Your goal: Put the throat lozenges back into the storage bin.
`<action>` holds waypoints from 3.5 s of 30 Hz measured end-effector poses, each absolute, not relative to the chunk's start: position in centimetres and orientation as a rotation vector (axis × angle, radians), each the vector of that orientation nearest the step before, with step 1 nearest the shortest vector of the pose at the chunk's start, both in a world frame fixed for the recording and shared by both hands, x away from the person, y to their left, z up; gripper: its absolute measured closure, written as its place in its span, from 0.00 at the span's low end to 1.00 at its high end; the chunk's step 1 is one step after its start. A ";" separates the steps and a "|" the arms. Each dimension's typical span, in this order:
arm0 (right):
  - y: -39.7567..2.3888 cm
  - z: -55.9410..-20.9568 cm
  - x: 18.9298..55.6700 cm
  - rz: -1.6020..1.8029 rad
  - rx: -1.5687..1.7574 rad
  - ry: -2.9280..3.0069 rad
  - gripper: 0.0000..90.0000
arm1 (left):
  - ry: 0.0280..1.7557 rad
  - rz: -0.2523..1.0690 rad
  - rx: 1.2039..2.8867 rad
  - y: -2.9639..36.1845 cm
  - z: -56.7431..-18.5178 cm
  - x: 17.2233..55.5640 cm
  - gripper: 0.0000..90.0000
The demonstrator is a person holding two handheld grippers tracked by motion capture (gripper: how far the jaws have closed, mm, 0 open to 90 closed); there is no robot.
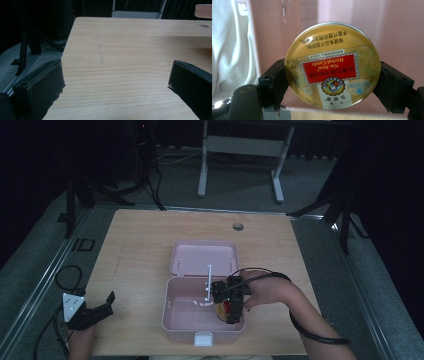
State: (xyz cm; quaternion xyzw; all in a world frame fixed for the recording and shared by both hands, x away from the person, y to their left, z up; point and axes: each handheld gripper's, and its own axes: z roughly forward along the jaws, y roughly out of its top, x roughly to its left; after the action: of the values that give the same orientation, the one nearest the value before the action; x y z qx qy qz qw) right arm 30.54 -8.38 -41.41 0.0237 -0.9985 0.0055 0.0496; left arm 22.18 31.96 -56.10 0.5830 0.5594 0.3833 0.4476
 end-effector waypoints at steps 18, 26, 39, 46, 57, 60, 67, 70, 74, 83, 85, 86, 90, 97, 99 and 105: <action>-7.1 -45.8 30.8 0.119 0.140 -3.024 0.22 | 1.381 0.948 1.446 31.9 -56.1 22.2 0.00; -6.7 -48.0 30.9 0.207 0.133 -3.014 0.22 | 1.381 0.949 1.447 31.9 -56.1 22.2 0.00; -6.6 -48.9 30.9 0.245 0.102 -2.985 0.21 | 1.379 0.949 1.450 31.9 -56.1 22.2 0.00; -6.7 -48.5 31.1 0.239 0.074 -2.964 0.15 | 1.380 0.950 1.449 31.9 -56.1 22.2 0.00; -8.6 -42.7 30.9 -0.137 0.095 -3.085 0.13 | 1.381 0.951 1.450 31.9 -56.1 22.2 0.00; -9.9 -40.6 30.9 -0.287 0.063 -3.098 0.13 | 1.383 0.951 1.447 31.9 -56.1 22.2 0.00; -14.0 -37.3 31.1 -0.572 -0.032 -3.155 0.13 | 1.381 0.950 1.448 31.9 -56.1 22.2 0.00; -15.9 -37.2 31.3 -0.604 -0.095 -3.168 0.13 | 1.381 0.950 1.447 31.9 -56.1 22.2 0.00; -18.3 -37.6 31.5 -0.640 -0.165 -3.173 0.13 | 1.382 0.952 1.449 31.9 -56.1 22.2 0.00; -22.8 -41.3 32.4 -0.812 -0.373 -3.180 0.13 | 1.381 0.952 1.448 31.9 -56.1 22.2 0.00; -23.9 -42.6 32.8 -0.880 -0.458 -3.170 0.13 | 1.381 0.952 1.448 31.9 -56.1 22.2 0.00; -24.2 -43.0 32.9 -0.903 -0.488 -3.164 0.13 | 1.381 0.952 1.448 31.9 -56.1 22.2 0.00; -26.1 -46.0 33.8 -1.016 -0.660 -3.127 0.13 | 1.381 0.953 1.447 31.9 -56.1 22.2 0.00; -28.6 -50.9 34.7 -1.036 -0.918 -3.098 0.13 | 1.381 0.954 1.449 31.9 -56.1 22.2 0.00; -29.2 -52.0 34.8 -1.048 -0.991 -3.101 0.13 | 1.381 0.955 1.450 31.9 -56.1 22.2 0.00; -31.1 -53.8 34.9 -1.094 -1.159 -3.071 0.13 | 1.380 0.955 1.449 31.9 -56.1 22.2 0.00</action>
State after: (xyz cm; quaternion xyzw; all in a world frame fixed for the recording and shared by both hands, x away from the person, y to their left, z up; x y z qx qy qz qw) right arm 34.95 -31.08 -53.85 -0.3308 -0.8764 -0.3121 -0.1585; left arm 22.16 31.91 -56.10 0.5848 0.5573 0.3854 0.4460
